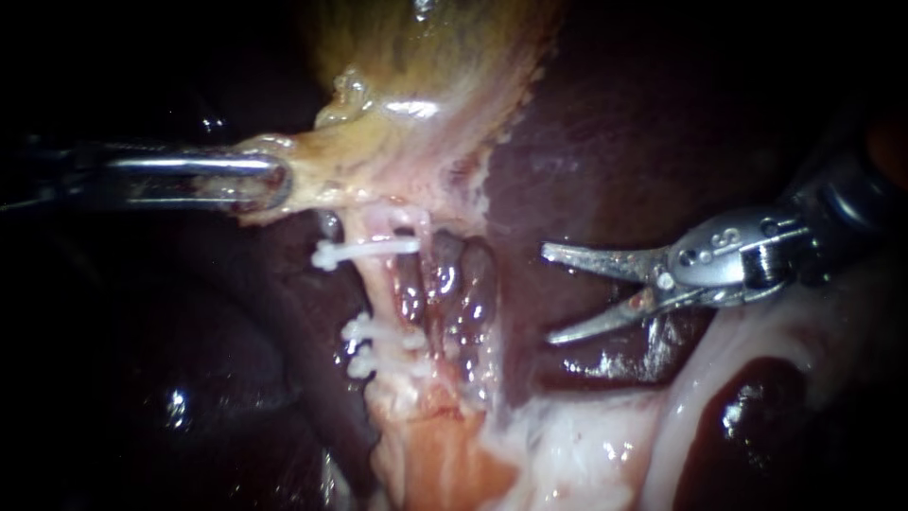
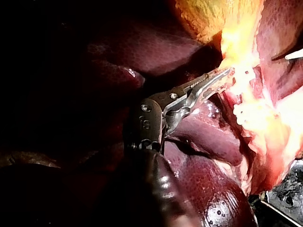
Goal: Go to the cutting position left tube
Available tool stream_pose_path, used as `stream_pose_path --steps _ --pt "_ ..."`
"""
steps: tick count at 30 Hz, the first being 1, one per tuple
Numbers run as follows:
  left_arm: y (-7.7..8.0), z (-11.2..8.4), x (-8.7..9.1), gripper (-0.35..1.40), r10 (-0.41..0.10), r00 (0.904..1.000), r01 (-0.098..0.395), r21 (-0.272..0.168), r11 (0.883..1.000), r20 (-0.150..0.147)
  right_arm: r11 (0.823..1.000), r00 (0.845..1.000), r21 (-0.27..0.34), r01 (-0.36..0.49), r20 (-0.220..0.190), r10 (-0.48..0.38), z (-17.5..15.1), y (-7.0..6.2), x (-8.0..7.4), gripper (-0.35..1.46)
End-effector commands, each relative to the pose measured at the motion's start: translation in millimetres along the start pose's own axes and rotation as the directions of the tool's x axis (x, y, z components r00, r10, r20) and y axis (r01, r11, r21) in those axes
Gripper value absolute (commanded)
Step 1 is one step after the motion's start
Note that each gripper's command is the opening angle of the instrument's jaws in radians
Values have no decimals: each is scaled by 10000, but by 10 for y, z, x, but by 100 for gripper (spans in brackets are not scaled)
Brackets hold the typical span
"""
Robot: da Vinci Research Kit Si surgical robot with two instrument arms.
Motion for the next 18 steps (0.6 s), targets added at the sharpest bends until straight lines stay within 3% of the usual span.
stream_pose_path --steps 1,5,9,18 --pt "0 -1 0 -35 -1 10000 1 -24 10000 -14 10000 10000 64 -5 -14 5 1 0 1 145" --pt "0 -2 -1 -35 2 10000 -2 -27 10000 -12 9994 10000 336 48 -63 -46 7 -1 5 145" --pt "1 -3 -2 -35 10 10000 -10 -20 10000 -16 9918 9979 1115 -621 -98 636 22 -3 12 145" --pt "2 -3 -3 -35 13 10000 -13 -13 10000 -19 9787 9908 1597 -1286 -212 1337 49 -7 27 145"
